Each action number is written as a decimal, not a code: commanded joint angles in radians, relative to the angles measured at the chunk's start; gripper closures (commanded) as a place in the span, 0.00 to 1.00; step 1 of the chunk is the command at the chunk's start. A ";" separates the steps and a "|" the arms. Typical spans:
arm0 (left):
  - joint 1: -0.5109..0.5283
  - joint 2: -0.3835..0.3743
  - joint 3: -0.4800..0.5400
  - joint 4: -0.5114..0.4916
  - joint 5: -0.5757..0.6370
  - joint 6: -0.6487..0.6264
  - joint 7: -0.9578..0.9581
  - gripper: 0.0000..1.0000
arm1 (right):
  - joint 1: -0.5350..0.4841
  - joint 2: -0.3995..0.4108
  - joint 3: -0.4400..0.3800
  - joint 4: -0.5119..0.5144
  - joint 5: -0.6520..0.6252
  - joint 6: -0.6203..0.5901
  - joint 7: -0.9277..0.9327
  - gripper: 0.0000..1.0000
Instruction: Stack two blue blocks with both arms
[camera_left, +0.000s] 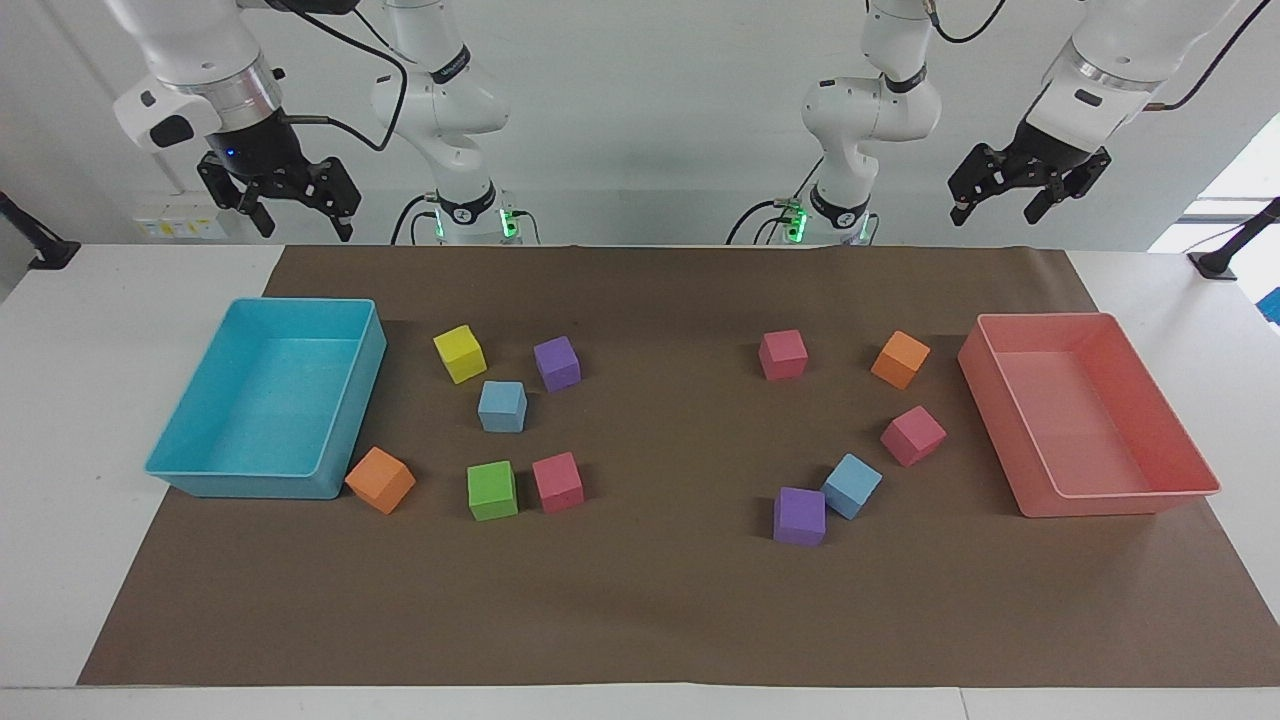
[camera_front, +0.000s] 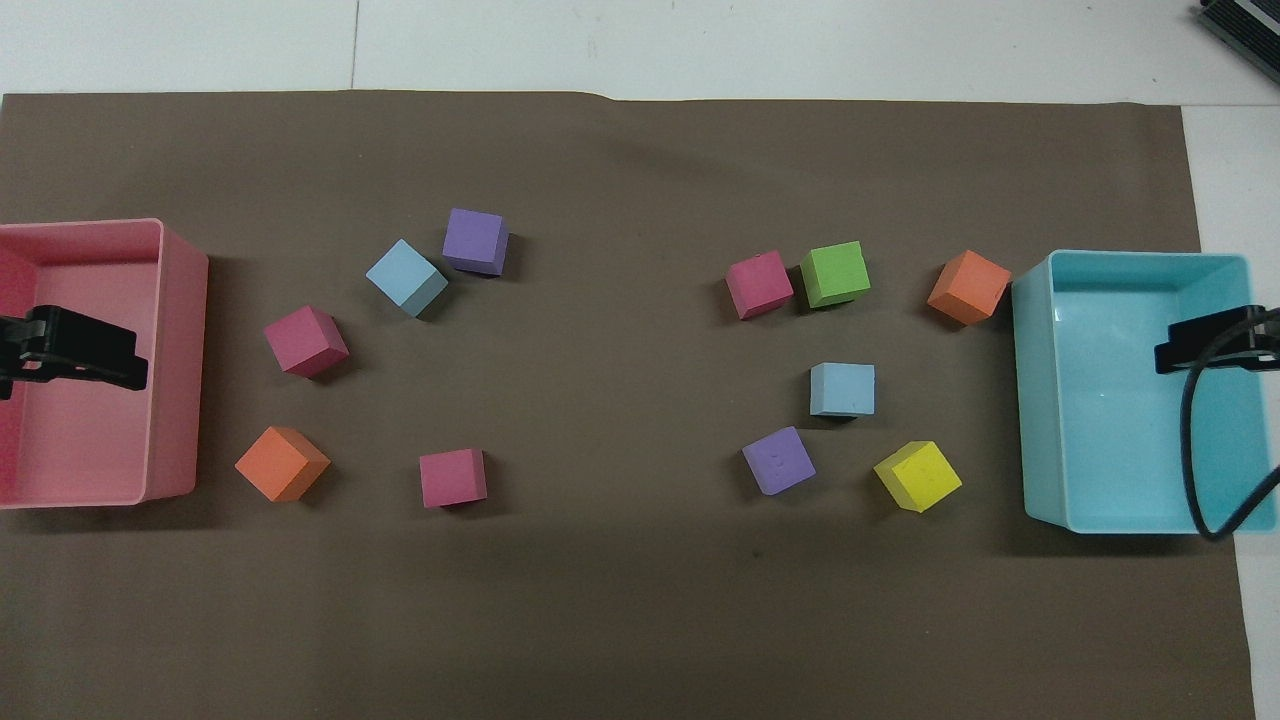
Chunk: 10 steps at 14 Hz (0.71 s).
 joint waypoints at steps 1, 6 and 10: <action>0.015 -0.006 -0.008 -0.002 -0.014 -0.013 -0.010 0.00 | -0.005 -0.013 0.001 -0.015 0.012 0.015 -0.008 0.00; 0.015 -0.006 -0.008 -0.002 -0.014 -0.013 -0.010 0.00 | -0.005 -0.013 0.001 -0.015 0.012 0.015 -0.011 0.00; 0.015 -0.004 -0.009 -0.003 -0.006 0.011 -0.013 0.00 | -0.005 -0.013 0.001 -0.015 0.012 0.015 -0.008 0.00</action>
